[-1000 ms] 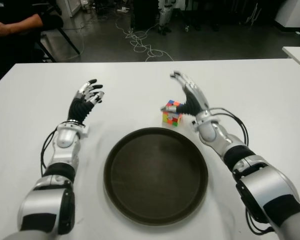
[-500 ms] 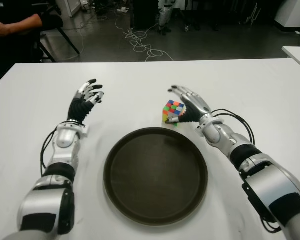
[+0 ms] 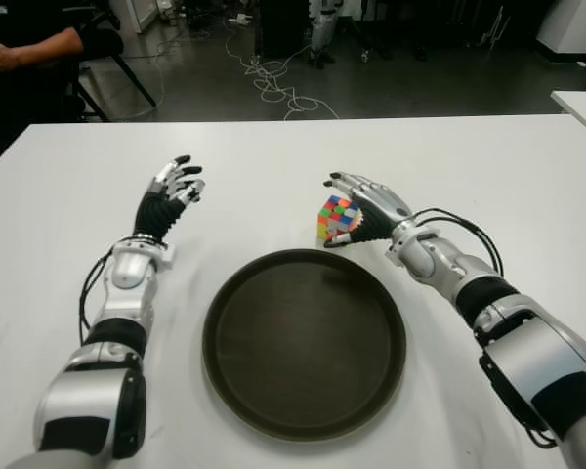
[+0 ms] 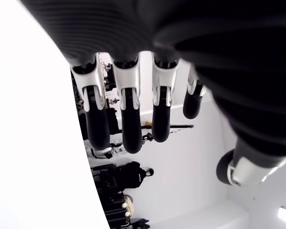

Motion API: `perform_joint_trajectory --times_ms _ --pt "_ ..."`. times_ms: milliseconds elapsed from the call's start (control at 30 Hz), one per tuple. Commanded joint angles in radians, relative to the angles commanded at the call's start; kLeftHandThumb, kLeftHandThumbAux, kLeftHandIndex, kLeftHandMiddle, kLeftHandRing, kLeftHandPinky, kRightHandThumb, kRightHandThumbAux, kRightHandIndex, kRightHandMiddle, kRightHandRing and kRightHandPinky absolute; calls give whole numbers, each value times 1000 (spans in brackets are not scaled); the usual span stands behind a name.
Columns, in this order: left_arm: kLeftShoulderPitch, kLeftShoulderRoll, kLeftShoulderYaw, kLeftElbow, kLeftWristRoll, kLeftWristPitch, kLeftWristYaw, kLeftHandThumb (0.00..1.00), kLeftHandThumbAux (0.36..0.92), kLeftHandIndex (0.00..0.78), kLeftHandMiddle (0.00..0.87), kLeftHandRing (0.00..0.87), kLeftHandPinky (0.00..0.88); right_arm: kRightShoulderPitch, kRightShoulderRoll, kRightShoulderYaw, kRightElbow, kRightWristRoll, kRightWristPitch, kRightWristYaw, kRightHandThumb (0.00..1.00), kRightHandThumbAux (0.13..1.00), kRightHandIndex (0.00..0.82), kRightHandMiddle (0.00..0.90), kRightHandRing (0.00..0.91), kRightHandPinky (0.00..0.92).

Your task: Pick up the Rubik's Cube and put it in the plate

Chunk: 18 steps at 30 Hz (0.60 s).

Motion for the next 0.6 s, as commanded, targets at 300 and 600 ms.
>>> perform_joint_trajectory --times_ms 300,600 --pt "0 -5 6 -4 -12 2 -10 44 540 157 245 270 314 -2 -3 13 -3 0 9 5 0 604 35 59 116 160" --pt "2 -6 5 -8 -14 3 -9 46 524 160 256 277 325 -2 -4 24 -8 -5 12 4 0 594 50 66 130 193"
